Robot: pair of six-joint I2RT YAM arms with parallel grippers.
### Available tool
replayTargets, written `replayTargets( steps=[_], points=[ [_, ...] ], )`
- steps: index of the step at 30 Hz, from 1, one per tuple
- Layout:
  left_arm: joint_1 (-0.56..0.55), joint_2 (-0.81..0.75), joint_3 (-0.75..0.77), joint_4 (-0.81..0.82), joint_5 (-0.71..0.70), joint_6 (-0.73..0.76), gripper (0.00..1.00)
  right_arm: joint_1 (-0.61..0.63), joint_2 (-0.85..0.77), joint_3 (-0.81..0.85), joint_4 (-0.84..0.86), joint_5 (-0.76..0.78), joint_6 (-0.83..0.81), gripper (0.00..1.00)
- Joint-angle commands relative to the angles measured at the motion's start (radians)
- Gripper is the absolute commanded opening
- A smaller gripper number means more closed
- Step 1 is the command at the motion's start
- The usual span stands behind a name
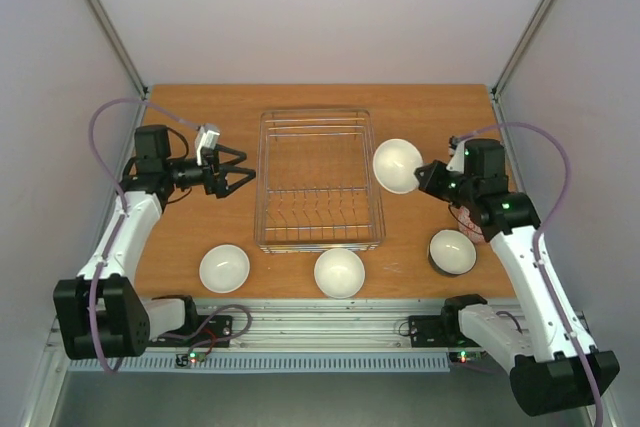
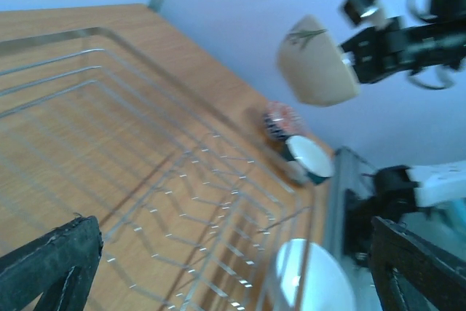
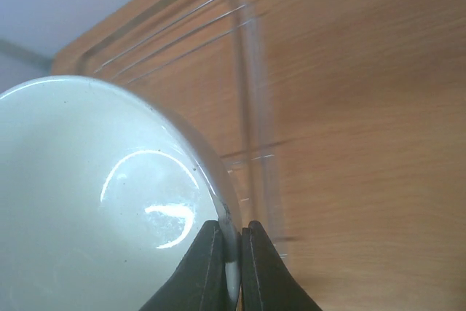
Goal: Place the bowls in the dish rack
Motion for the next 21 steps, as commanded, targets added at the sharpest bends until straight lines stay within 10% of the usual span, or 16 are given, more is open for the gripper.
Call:
replayTargets(
  steps=[1, 8, 21],
  points=[
    [0.006, 0.067, 0.052, 0.026, 0.297, -0.083, 0.99, 0.057, 0.025, -0.047, 0.26, -0.314, 0.083, 0.01],
    [-0.084, 0.01, -0.035, 0.38, 0.078, -0.391, 0.99, 0.349, 0.168, -0.016, 0.34, -0.164, 0.079, 0.01],
    [-0.279, 0.197, 0.109, 0.156, 0.166, -0.471, 1.0, 0.509, 0.339, 0.054, 0.465, -0.08, 0.072, 0.01]
  ],
)
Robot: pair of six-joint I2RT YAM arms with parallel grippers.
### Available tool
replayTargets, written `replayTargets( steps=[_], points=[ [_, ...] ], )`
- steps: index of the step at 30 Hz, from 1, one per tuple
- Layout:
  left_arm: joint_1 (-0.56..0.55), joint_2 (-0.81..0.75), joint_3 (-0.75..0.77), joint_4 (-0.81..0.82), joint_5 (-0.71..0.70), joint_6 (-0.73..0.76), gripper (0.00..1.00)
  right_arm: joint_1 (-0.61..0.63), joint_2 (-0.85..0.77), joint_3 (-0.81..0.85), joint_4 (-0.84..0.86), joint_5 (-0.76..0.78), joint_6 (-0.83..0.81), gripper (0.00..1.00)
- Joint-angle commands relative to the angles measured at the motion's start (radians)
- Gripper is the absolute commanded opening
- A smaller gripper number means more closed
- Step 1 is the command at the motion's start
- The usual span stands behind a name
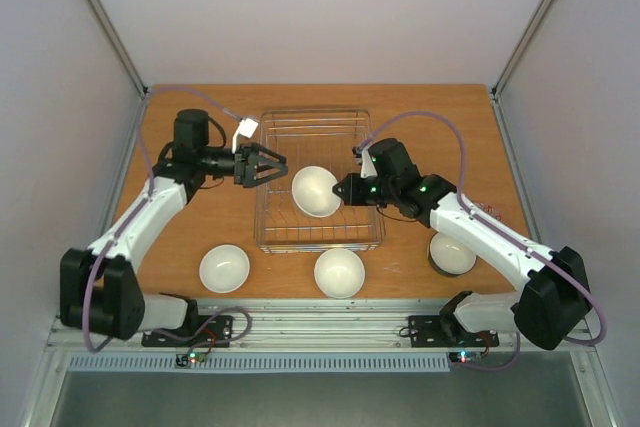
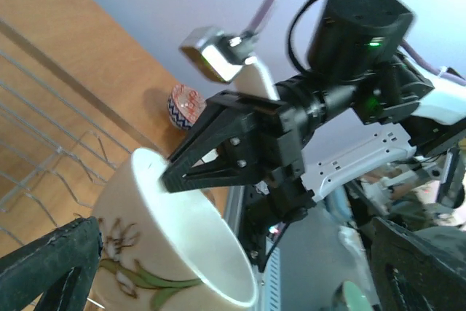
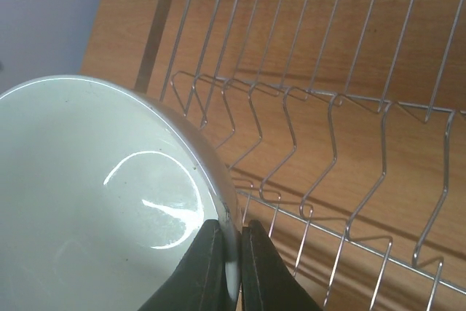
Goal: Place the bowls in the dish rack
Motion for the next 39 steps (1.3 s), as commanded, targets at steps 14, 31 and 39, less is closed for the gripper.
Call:
replayTargets(
  steps=[14, 31, 39],
  points=[
    [-0.159, 0.251, 0.13, -0.353, -0.044, 0.216, 0.99, 0.022, -0.081, 0.028, 0.207, -0.005, -0.009, 0.01],
    [-0.162, 0.651, 0.558, -1.662, 0.197, 1.397, 0.99, 0.025, -0.075, -0.018, 0.244, 0.052, -0.04, 0.01],
    [-0.163, 0.634, 0.555, -1.663, 0.188, 1.418, 0.87, 0.024, -0.061, -0.026, 0.234, 0.09, -0.052, 0.01]
  ],
)
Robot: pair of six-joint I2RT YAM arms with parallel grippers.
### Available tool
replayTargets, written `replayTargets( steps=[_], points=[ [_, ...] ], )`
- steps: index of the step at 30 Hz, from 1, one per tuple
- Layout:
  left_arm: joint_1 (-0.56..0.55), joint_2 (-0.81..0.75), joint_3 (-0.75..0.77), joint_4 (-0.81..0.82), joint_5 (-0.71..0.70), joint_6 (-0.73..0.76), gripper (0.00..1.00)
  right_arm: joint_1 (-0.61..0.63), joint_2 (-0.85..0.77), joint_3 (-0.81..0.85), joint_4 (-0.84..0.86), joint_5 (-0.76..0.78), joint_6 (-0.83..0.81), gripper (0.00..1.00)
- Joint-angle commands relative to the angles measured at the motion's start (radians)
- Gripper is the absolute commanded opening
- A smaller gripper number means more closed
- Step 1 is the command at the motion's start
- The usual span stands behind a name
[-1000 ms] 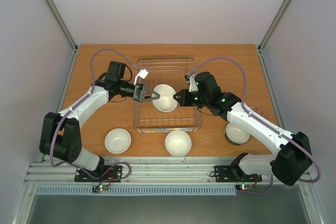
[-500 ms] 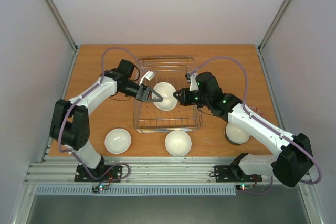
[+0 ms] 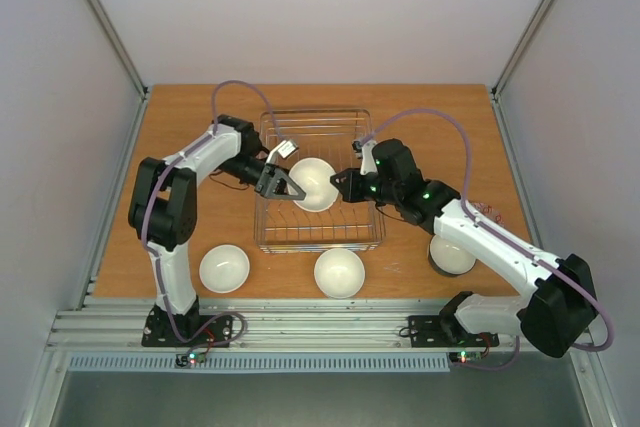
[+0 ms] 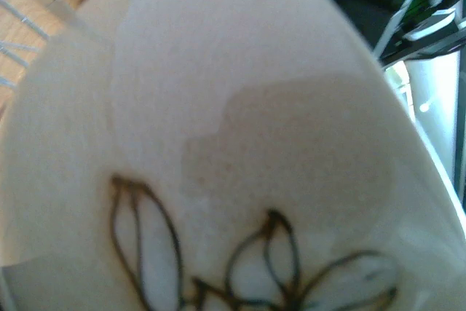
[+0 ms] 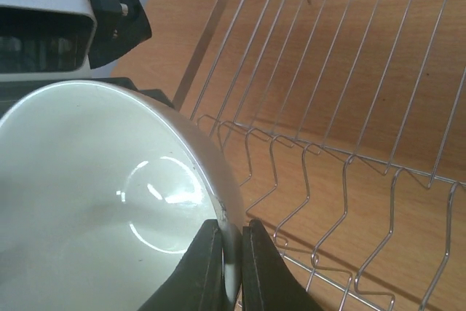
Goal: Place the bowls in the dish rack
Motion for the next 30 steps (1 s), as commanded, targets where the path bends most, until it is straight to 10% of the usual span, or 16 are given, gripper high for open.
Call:
replayTargets(
  steps=[1, 8, 20, 25, 30],
  points=[
    [-0.009, -0.03, 0.034, -0.242, 0.047, 0.128, 0.76, 0.006, -0.013, 0.011, 0.089, 0.024, 0.0, 0.01],
    [-0.01, -0.04, 0.058, -0.242, 0.05, 0.077, 0.03, 0.007, 0.021, -0.004, 0.12, 0.026, 0.008, 0.01],
    [-0.011, -0.133, 0.048, -0.088, 0.015, -0.073, 0.0, 0.007, 0.055, 0.001, 0.151, -0.025, 0.002, 0.02],
    [-0.036, -0.385, -0.237, 0.777, -0.306, -0.799, 0.0, 0.008, 0.058, 0.002, 0.164, -0.043, -0.006, 0.48],
    [-0.093, -0.448, -0.211, 0.73, -0.427, -0.86, 0.0, 0.007, 0.044, 0.007, 0.144, -0.021, -0.021, 0.6]
  ],
)
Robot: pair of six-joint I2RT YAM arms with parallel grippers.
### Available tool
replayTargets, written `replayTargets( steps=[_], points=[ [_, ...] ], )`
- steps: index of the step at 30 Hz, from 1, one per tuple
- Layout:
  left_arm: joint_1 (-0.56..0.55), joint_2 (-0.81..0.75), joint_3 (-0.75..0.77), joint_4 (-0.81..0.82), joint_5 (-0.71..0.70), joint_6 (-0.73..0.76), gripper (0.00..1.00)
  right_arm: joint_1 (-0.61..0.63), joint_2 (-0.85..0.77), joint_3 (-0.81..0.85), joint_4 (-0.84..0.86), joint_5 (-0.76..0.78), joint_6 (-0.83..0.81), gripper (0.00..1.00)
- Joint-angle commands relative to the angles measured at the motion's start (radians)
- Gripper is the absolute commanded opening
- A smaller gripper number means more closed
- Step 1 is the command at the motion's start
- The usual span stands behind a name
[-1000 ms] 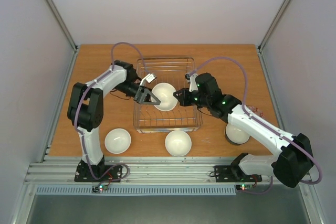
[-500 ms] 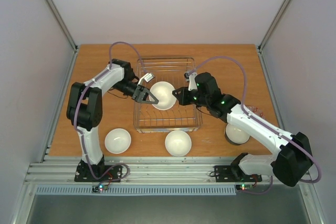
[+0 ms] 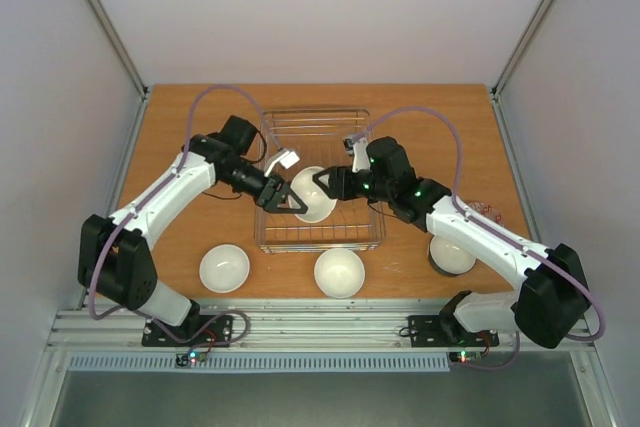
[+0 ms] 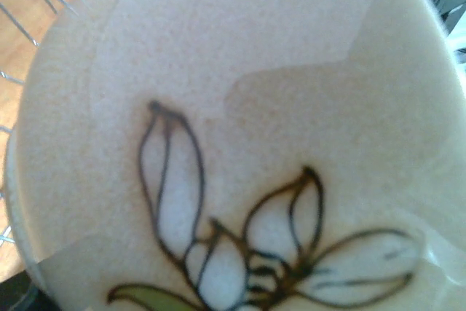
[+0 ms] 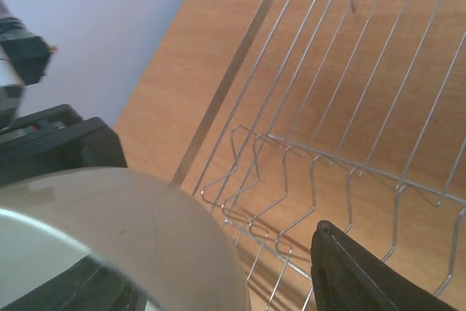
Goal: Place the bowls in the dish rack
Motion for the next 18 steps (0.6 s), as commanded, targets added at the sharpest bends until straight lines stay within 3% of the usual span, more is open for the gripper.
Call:
replayTargets(
  steps=[1, 7, 18],
  points=[
    [-0.05, -0.033, 0.051, 0.208, -0.091, -0.185, 0.0, -0.007, -0.015, 0.009, 0.033, 0.042, -0.011, 0.62],
    [-0.061, -0.007, 0.038, 0.269, -0.285, -0.239, 0.0, -0.006, -0.073, 0.0, -0.031, 0.144, -0.044, 0.68],
    [-0.061, -0.012, 0.065, 0.343, -0.803, -0.391, 0.0, -0.006, -0.297, -0.092, -0.184, 0.425, -0.119, 0.7]
  ],
)
